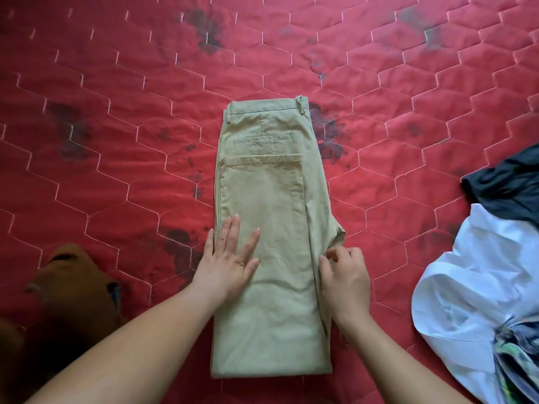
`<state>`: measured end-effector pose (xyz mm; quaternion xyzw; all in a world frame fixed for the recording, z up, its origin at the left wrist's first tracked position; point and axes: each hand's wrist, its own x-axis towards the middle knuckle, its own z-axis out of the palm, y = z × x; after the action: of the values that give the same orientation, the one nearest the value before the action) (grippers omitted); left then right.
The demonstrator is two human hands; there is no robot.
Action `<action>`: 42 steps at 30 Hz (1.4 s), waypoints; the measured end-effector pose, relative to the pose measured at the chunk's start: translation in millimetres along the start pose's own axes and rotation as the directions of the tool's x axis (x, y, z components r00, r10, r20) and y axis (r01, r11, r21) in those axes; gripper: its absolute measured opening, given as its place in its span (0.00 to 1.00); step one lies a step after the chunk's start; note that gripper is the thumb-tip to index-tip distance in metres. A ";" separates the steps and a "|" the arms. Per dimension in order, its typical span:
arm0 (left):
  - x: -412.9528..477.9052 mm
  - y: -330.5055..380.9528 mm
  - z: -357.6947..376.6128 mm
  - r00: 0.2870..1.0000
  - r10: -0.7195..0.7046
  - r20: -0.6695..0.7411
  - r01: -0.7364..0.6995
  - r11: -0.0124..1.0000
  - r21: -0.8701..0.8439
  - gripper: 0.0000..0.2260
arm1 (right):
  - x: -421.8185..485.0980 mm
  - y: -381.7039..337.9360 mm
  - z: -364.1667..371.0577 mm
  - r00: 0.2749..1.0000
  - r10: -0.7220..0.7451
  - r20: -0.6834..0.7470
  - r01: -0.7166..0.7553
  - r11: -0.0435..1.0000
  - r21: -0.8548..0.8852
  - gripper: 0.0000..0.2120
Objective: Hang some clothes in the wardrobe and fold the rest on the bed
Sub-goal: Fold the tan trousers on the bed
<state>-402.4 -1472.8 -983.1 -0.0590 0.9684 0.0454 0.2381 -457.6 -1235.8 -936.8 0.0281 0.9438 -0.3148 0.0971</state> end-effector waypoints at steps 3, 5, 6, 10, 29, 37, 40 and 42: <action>0.8 0.6 -0.6 1.000 0.003 0.013 -0.003 1.000 0.001 0.30 | 23.3 -16.1 0.2 0.962 0.221 0.159 -0.261 0.912 0.317 0.05; 0.5 0.8 -0.8 1.000 0.007 0.010 -0.007 1.000 -0.005 0.30 | 46.5 -22.1 -1.9 0.861 0.436 0.263 -0.503 0.648 0.571 0.09; 0.2 0.7 -0.8 1.000 0.007 0.010 -0.007 1.000 -0.002 0.30 | 58.7 -22.9 -3.7 0.792 0.509 0.336 -0.584 0.475 0.658 0.11; 0.2 0.8 -0.8 1.000 0.008 0.024 -0.008 1.000 -0.005 0.30 | 91.0 -15.3 -12.5 0.606 0.617 0.502 -0.676 0.068 0.733 0.15; 5.1 -4.8 -22.5 0.995 0.058 -0.082 -0.064 0.995 -0.071 0.31 | 79.0 -25.8 35.3 0.848 -0.322 0.421 0.501 0.747 -0.438 0.42; 83.5 -22.5 -108.2 0.863 -0.490 -0.118 0.095 0.389 -0.916 0.26 | 131.1 -88.1 33.9 0.913 0.276 0.299 -0.366 0.879 0.304 0.22; 97.6 -35.2 -115.4 0.849 -0.528 -0.023 0.139 0.266 -0.954 0.22 | 144.9 -97.8 31.4 0.923 0.291 0.253 -0.356 0.896 0.267 0.11; 99.8 -39.7 -114.7 0.850 -0.526 -0.008 0.151 0.260 -0.954 0.17 | 148.8 -100.6 32.2 0.898 0.325 0.297 -0.423 0.824 0.378 0.15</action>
<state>-537.1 -1534.6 -930.9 -0.3999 0.7524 0.5235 0.0015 -609.6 -1336.8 -932.8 0.1993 0.8090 -0.4921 0.2523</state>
